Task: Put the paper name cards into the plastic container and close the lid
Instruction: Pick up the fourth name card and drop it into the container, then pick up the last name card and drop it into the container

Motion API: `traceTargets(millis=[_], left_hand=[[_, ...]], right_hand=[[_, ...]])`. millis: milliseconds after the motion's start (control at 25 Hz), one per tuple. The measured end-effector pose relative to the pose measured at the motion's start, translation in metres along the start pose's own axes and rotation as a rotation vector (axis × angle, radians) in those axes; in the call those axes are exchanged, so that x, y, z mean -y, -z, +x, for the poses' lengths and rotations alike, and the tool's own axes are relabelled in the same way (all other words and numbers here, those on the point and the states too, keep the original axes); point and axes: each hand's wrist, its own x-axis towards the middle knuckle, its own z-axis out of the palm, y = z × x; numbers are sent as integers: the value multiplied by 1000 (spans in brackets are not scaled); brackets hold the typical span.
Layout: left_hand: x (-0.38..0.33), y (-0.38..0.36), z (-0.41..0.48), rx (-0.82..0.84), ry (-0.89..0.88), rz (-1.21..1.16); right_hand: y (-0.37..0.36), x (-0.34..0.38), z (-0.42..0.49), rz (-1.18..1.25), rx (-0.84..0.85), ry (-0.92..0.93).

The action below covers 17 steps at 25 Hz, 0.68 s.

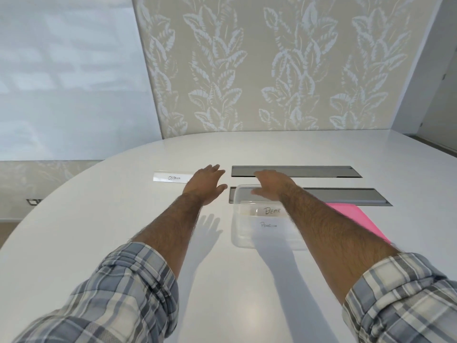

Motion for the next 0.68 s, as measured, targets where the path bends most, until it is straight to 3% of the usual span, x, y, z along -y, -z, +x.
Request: traceTargets(millis=[360,680], left_hand=[[149,16,-27,29,159,68],[269,13,-4,42,131,57]], right_hand=[[1,97,64,-8,-94,112],[-13,167,141,-19,-85,49]])
